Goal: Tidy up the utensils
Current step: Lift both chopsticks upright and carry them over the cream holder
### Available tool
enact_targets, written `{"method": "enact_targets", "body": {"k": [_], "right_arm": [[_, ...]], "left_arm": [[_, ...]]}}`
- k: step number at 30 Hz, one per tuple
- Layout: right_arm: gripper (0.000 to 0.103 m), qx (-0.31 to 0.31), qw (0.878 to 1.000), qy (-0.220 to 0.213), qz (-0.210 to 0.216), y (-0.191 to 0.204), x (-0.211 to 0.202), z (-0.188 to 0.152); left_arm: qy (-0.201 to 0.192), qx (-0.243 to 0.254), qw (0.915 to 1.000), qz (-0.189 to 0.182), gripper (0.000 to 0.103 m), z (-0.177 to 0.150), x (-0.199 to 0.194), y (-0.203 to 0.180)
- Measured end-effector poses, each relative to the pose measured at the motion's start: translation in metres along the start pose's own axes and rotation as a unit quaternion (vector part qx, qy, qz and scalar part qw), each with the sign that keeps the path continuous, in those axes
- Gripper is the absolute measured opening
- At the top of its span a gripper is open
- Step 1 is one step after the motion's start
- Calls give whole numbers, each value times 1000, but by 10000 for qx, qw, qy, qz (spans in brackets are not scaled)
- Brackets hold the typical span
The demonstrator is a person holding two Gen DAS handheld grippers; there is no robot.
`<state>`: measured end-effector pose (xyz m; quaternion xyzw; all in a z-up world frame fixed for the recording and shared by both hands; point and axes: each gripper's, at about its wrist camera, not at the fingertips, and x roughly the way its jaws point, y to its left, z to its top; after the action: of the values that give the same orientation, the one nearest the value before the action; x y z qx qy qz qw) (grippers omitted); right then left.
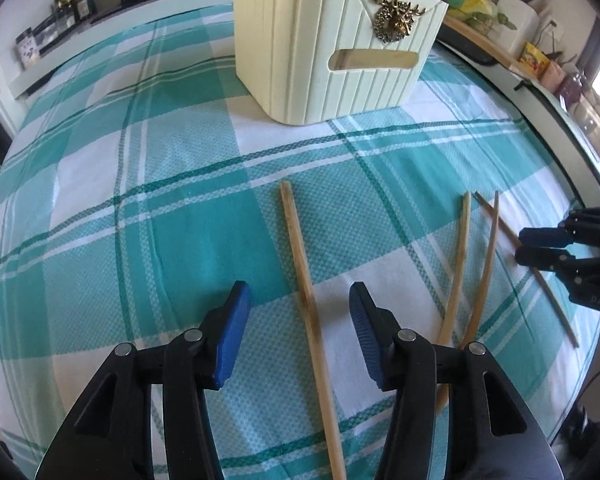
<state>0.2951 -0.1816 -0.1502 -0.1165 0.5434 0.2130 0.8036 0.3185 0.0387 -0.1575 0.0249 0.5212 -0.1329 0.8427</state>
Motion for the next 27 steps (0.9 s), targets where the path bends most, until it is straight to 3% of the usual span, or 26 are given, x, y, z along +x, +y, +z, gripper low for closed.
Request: {"method": "enact_targets", "body": {"k": [7, 9, 10, 11, 12, 14, 19, 27], "right_arm": [[20, -178, 9996, 226, -19, 1, 14, 32], [7, -275, 9992, 286, -108, 1, 16, 36], [6, -244, 9992, 312, -53, -1, 16, 39], [6, -199, 9993, 327, 7, -3, 17, 41], [6, -171, 9993, 316, 41, -5, 17, 42], [6, -128, 9996, 245, 4, -11, 15, 45], [6, 237, 9993, -290, 8, -34, -11, 53], [6, 549, 9824, -1786, -69, -51, -97, 60]], "left_arm": [[354, 256, 9990, 61, 47, 22, 14, -9], [420, 372, 9984, 53, 41, 28, 17, -13], [443, 368, 9983, 41, 31, 31, 18, -14], [459, 336, 9984, 3, 14, 34, 19, -14], [500, 282, 9983, -81, 6, 37, 21, -14], [449, 168, 9988, -138, 5, 39, 21, -12], [-30, -51, 9998, -197, 4, 41, 1, -9], [-1343, -302, 9900, -311, 4, 49, -93, -1]]}}
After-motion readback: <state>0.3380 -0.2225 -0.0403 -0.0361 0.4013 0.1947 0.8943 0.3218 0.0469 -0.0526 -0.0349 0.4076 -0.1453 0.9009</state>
